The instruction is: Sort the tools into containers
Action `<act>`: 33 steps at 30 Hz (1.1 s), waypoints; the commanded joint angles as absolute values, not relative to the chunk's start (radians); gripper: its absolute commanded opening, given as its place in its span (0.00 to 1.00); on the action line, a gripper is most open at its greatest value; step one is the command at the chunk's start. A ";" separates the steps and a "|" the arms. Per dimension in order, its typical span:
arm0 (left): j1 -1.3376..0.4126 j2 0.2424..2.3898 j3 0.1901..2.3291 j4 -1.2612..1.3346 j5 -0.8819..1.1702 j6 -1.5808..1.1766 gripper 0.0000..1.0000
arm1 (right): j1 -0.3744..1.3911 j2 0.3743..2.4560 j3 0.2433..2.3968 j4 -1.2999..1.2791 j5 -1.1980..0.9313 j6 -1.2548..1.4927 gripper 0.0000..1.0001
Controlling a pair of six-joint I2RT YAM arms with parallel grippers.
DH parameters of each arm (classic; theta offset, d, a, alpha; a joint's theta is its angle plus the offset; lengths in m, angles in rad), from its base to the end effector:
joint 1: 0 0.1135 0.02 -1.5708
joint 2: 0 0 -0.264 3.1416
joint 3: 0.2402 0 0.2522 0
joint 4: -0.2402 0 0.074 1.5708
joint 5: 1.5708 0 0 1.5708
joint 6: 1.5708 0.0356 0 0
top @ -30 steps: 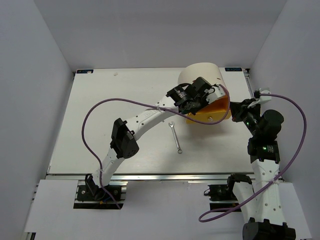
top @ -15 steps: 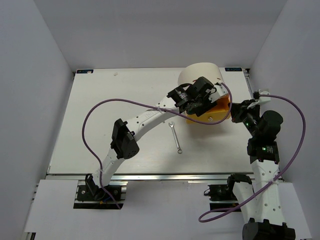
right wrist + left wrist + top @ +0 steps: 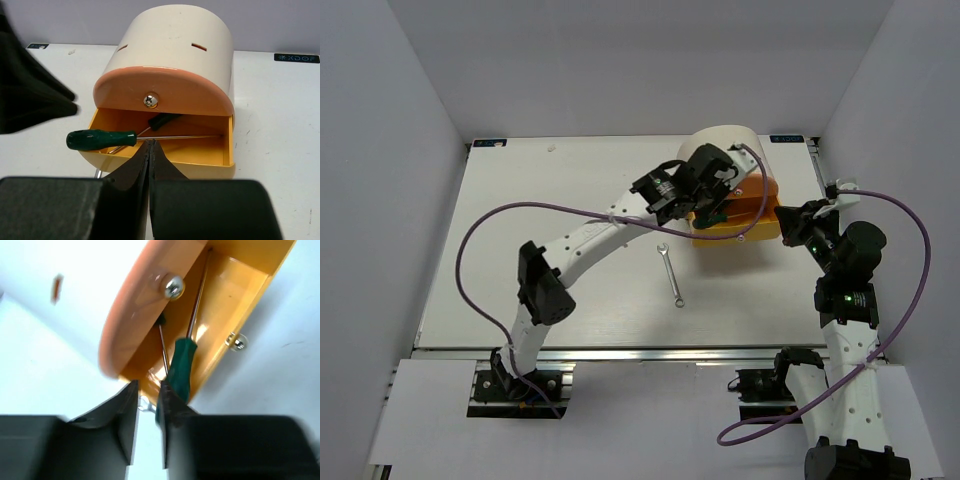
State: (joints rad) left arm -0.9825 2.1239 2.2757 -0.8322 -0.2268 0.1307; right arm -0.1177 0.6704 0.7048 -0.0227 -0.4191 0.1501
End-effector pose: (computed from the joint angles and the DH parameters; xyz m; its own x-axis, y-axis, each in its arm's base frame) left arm 0.2709 -0.3917 0.3661 -0.2531 0.6083 -0.7523 0.7530 0.6121 0.2416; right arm 0.1630 -0.0047 0.3472 -0.0329 0.1414 -0.9894 -0.2952 0.9444 0.1448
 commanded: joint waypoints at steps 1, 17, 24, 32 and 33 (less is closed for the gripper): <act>-0.940 1.909 2.165 -0.848 -0.203 -0.036 0.29 | -0.123 0.667 0.701 0.015 -0.440 0.146 0.00; -0.884 1.767 1.824 -0.706 0.153 -0.055 0.60 | -0.123 0.672 0.701 0.002 -0.471 0.141 0.00; -0.882 1.845 1.907 -0.704 0.132 -0.006 0.71 | -0.123 0.663 0.699 0.002 -0.457 0.132 0.00; -0.882 1.957 2.025 -0.752 0.120 0.044 0.72 | -0.123 0.666 0.696 0.002 -0.454 0.130 0.00; -0.882 1.963 2.029 -0.753 0.121 0.046 0.72 | -0.123 0.664 0.696 0.002 -0.453 0.130 0.00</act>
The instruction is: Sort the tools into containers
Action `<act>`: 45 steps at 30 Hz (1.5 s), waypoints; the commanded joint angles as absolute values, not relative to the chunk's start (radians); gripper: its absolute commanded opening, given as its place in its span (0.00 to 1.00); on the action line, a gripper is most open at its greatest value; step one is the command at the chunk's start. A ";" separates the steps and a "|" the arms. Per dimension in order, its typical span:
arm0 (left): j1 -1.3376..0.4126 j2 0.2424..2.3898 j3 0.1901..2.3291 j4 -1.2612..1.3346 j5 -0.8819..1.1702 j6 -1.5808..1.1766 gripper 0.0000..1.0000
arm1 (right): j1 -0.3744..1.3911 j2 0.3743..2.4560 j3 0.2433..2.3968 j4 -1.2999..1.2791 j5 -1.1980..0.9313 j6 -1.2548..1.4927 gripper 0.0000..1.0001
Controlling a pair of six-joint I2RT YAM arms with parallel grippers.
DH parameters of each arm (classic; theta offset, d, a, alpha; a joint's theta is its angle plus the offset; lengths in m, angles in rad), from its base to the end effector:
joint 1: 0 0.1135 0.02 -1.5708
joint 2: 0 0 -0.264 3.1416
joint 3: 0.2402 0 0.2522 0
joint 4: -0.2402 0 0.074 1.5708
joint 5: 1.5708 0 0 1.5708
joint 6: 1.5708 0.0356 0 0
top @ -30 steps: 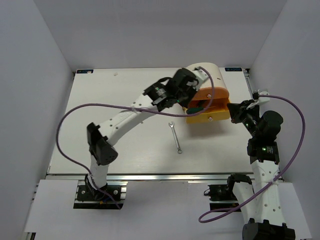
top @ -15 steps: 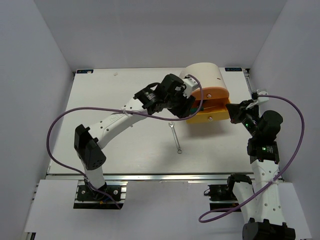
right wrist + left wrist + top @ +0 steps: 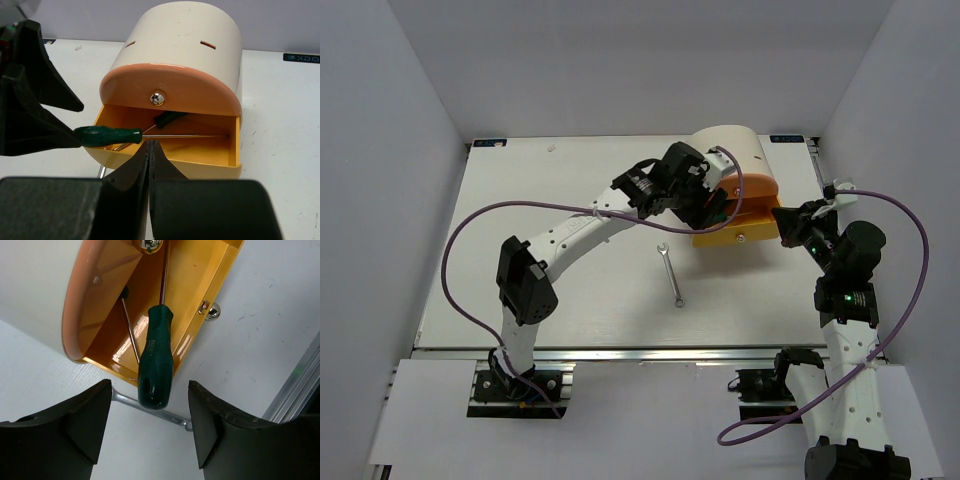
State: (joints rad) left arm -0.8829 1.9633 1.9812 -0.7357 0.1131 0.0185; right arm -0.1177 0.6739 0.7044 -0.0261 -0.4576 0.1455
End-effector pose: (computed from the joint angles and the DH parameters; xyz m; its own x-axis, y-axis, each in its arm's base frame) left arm 0.2808 -0.3481 0.3499 -0.4023 0.5185 -0.7545 0.8292 0.5557 -0.0603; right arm 0.1634 -0.0035 0.3462 -0.0440 0.1362 -0.9897 -0.3305 0.9329 0.1431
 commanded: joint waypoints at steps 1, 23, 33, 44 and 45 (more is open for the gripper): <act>-0.882 1.974 2.032 -0.753 0.123 0.046 0.72 | -0.121 0.664 0.696 0.002 -0.449 0.129 0.00; -0.897 2.022 2.060 -0.818 0.097 0.041 0.39 | -0.123 0.672 0.689 0.002 -0.440 0.132 0.00; -0.910 2.011 2.086 -0.816 0.014 -0.031 0.13 | -0.123 0.669 0.684 0.002 -0.440 0.132 0.00; -0.939 1.994 2.094 -0.802 -0.092 -0.109 0.02 | -0.123 0.669 0.680 0.002 -0.443 0.133 0.00; -0.943 1.999 2.100 -0.807 -0.095 -0.129 0.01 | -0.121 0.669 0.680 0.002 -0.443 0.135 0.00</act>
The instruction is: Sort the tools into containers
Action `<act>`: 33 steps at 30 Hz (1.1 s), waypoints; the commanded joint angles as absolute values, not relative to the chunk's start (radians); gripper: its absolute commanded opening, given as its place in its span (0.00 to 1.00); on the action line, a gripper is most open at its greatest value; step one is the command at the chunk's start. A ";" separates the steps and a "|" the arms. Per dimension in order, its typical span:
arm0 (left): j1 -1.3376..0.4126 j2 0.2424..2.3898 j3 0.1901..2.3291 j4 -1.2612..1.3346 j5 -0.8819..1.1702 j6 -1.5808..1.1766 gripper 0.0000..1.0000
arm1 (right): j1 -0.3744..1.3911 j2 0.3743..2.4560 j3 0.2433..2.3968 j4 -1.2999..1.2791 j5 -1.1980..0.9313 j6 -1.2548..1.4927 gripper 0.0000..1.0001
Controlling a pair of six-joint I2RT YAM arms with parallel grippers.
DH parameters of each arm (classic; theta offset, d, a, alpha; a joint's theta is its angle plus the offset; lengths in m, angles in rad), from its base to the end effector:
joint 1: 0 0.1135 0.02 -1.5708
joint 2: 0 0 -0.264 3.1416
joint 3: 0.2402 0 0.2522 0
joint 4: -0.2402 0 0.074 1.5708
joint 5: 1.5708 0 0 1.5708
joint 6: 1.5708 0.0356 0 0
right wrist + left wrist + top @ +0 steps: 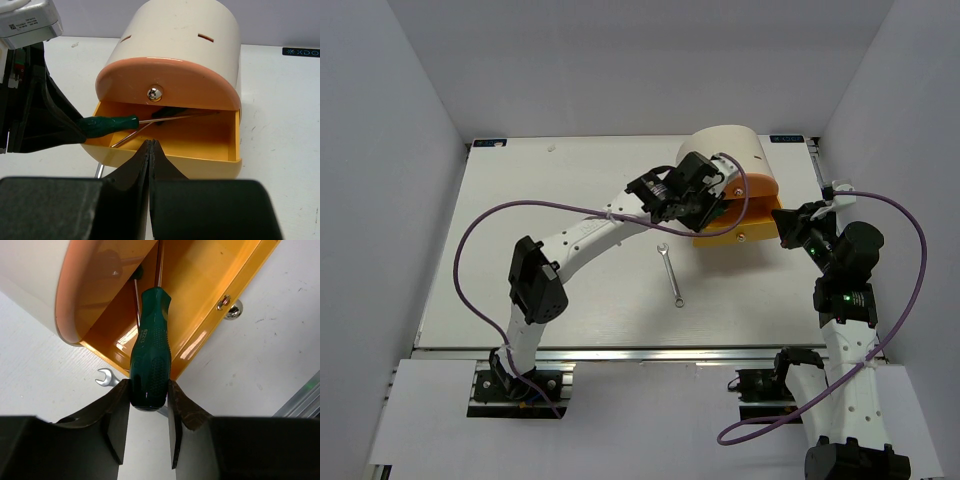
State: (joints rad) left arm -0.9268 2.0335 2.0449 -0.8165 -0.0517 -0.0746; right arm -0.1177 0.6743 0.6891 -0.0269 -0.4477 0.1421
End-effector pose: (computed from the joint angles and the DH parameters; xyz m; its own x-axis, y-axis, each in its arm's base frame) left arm 0.2765 -0.3652 0.3336 -0.4895 0.5281 -0.6939 0.7427 0.6694 -0.0145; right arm 0.1646 -0.0039 0.3407 -0.0578 0.1354 -0.9891 -0.3190 0.9363 0.1468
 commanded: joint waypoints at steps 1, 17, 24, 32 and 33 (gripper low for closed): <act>-0.946 2.011 2.123 -0.814 -0.101 -0.141 0.01 | -0.121 0.669 0.680 0.002 -0.443 0.135 0.00; -0.985 2.059 2.154 -0.842 -0.158 -0.281 0.00 | -0.123 0.663 0.672 0.003 -0.443 0.132 0.00; -0.994 2.072 2.154 -0.859 -0.229 -0.311 0.00 | -0.123 0.660 0.670 0.002 -0.443 0.129 0.00; -0.997 2.100 2.197 -0.905 -0.278 -0.328 0.00 | -0.123 0.661 0.666 0.002 -0.446 0.129 0.00; -0.997 2.100 2.197 -0.902 -0.273 -0.327 0.00 | -0.123 0.661 0.666 0.002 -0.446 0.130 0.00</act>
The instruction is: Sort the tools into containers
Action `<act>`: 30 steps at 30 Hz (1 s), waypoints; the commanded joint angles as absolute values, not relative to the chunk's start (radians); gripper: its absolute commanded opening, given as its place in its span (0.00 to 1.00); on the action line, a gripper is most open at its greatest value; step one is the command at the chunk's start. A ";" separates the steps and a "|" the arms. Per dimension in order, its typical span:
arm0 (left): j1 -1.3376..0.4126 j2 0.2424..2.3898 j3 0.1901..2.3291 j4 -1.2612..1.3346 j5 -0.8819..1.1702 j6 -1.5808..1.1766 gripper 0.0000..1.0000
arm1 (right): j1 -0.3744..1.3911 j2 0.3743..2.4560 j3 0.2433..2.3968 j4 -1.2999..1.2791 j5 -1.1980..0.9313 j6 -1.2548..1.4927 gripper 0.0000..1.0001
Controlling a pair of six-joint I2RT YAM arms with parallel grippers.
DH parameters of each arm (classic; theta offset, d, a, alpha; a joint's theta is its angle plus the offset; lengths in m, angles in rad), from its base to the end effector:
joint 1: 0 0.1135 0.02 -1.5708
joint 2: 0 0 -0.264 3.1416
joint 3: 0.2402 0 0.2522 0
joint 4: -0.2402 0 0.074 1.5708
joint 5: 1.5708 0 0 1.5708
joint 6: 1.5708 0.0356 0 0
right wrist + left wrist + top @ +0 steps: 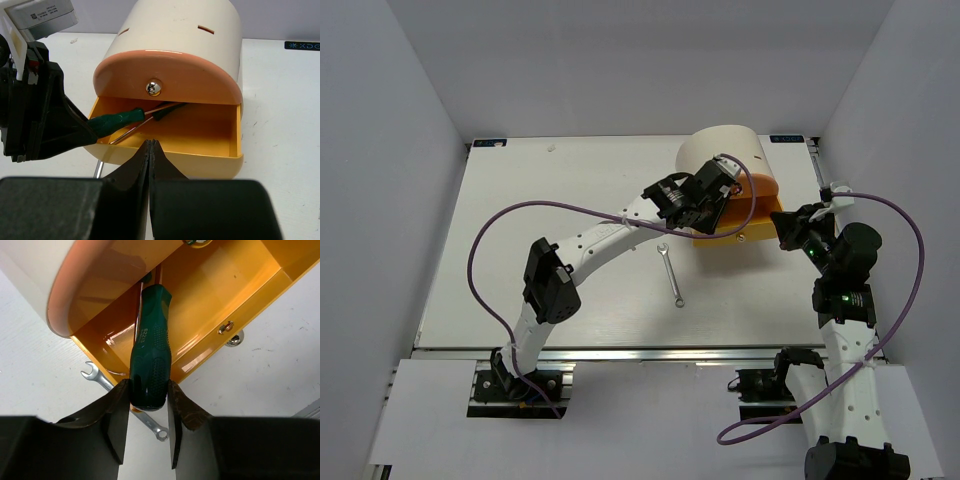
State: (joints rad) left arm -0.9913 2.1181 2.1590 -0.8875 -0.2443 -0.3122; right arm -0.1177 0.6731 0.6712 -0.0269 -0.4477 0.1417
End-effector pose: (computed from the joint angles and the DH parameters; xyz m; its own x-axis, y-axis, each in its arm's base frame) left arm 0.2655 -0.3899 0.3276 -0.6128 0.3921 -0.6862 0.5632 0.8258 -0.0311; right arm 0.1654 -0.0040 0.3346 -0.0740 0.1370 -0.9878 -0.3166 0.9361 0.1535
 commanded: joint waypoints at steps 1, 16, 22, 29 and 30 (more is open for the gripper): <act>-0.997 2.102 2.197 -0.896 -0.267 -0.324 0.01 | -0.121 0.660 0.664 0.002 -0.446 0.129 0.00; -1.006 2.023 2.229 -0.845 -0.281 -0.311 0.55 | -0.123 0.649 0.663 0.002 -0.610 0.011 0.00; -1.003 1.924 2.101 -0.755 -0.281 -0.324 0.11 | -0.123 0.679 0.718 -0.134 -0.879 -0.373 0.12; -0.827 1.454 1.423 -0.419 -0.124 -0.533 0.37 | -0.118 0.844 0.819 -0.601 -0.812 -0.957 0.00; -0.813 1.401 1.352 -0.384 -0.127 -0.558 0.55 | -0.118 0.850 0.812 -0.604 -0.792 -0.977 0.00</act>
State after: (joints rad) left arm -0.8848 1.5887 1.5146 -0.5602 -0.1783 -0.4267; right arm -0.1177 0.8387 0.7933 -0.4202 -0.8234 -0.6945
